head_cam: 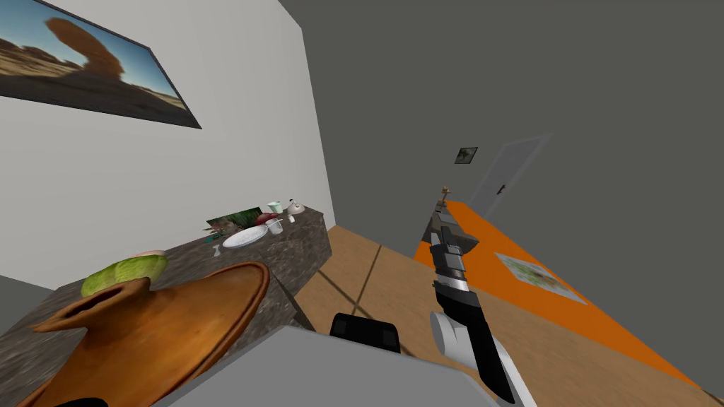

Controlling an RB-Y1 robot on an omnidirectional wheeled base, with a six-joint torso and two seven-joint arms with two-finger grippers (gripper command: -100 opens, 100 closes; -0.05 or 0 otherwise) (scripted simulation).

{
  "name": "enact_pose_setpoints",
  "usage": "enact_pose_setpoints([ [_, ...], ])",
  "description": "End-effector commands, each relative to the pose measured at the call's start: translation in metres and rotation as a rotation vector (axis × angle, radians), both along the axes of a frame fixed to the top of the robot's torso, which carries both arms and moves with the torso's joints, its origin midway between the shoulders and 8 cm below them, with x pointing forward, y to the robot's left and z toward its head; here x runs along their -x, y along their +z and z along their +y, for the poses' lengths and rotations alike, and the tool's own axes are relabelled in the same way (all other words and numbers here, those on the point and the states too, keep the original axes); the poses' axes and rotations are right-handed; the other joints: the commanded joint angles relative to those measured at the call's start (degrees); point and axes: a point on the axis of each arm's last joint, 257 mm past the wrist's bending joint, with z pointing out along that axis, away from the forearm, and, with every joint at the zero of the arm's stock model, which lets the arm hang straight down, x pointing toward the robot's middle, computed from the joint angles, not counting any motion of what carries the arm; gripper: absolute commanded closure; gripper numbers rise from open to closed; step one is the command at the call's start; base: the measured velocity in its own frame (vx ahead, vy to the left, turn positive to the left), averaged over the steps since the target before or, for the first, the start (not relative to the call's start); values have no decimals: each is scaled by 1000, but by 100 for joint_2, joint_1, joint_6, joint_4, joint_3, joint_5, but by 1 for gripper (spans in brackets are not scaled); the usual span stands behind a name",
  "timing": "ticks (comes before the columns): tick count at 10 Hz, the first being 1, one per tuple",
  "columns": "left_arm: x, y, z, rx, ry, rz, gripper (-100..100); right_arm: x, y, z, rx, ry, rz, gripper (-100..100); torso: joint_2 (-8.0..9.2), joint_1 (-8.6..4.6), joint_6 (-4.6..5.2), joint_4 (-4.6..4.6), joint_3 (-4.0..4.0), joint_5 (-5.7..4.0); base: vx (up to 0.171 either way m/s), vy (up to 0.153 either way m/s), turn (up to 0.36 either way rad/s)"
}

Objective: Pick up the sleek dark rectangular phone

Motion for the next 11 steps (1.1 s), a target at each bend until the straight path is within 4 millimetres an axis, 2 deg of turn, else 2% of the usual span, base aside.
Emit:
enact_pose_setpoints([
  [1, 0, 0, 0, 0, 0, 0, 100, 0, 0, 0, 0, 0, 0, 0, 0, 0, 0, 0, 0, 0, 0, 0, 0],
  [2, 0, 0, 0, 0, 1, 0, 0, 0, 0, 0, 0, 0, 0, 0, 1, 0, 1, 0, 0, 0, 0, 0, 0],
  [3, 5, -2, -11, 3, 21, 0, 100, 0, 0, 0, 0, 0, 0, 0, 1, 0, 1, 0, 0, 0, -23, 15, -143],
  [6, 31, 1, -63, 16, 124, 1, 100, 0, 0, 0, 0, 0, 0, 0, 29, 24, 14, 5, 15, 3, -91, 65, -372],
  [11, 52, 12, -122, 8, 259, 0, 100, 0, 0, 0, 0, 0, 0, 0, 25, 11, 3, 5, 14, -1, -79, 37, -270],
])
